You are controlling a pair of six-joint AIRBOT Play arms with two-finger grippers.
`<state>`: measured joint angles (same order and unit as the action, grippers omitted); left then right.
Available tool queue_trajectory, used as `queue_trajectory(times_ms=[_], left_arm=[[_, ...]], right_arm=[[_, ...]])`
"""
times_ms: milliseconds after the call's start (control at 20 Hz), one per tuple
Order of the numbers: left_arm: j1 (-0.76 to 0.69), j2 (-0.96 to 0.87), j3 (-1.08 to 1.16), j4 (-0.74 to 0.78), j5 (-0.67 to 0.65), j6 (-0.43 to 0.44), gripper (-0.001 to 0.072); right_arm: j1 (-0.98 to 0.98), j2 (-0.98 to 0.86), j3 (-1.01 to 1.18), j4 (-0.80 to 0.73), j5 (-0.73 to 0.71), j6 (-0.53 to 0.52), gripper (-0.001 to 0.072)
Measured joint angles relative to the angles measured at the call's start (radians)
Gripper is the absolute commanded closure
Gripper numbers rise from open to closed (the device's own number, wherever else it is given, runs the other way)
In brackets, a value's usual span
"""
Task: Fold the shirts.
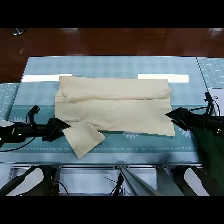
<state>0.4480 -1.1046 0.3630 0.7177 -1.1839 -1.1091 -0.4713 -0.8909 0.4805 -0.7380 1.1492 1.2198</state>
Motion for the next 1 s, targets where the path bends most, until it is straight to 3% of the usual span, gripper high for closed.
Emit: queue_trajectory(times_ms=[50,100,200,300,550,950,1000], left_arm=[[-0.026,-0.008,-0.004,-0.011,0.011,0.005,0.0038],[-0.044,-0.013,-0.005,-0.019,0.024,0.008,0.0200],[-0.069,-0.022,0.002,-0.015,0.082,0.016,0.0652],[-0.083,-0.024,0.014,-0.022,0.093,0.030,0.0674],[-0.096,-0.026,0.025,-0.042,0.085,0.058,0.0673],[-0.099,-0.026,0.027,-0.049,0.085,0.067,0.0674],[-0.099,-0.026,0.027,-0.049,0.085,0.067,0.0673]], right_arm=[[-0.006,0.001,0.000,0.003,-0.006,0.001,0.0089],[-0.021,0.001,0.005,0.003,-0.011,0.003,0.0089],[-0.068,0.003,0.024,-0.007,-0.003,0.004,0.0089],[-0.120,0.003,0.037,-0.079,0.038,0.014,0.0089],[-0.167,0.003,-0.016,-0.313,0.076,0.154,0.0089],[-0.042,-0.093,-0.047,-0.284,-0.025,0.180,0.0091],[-0.026,-0.117,-0.037,-0.265,-0.040,0.180,0.0128]])
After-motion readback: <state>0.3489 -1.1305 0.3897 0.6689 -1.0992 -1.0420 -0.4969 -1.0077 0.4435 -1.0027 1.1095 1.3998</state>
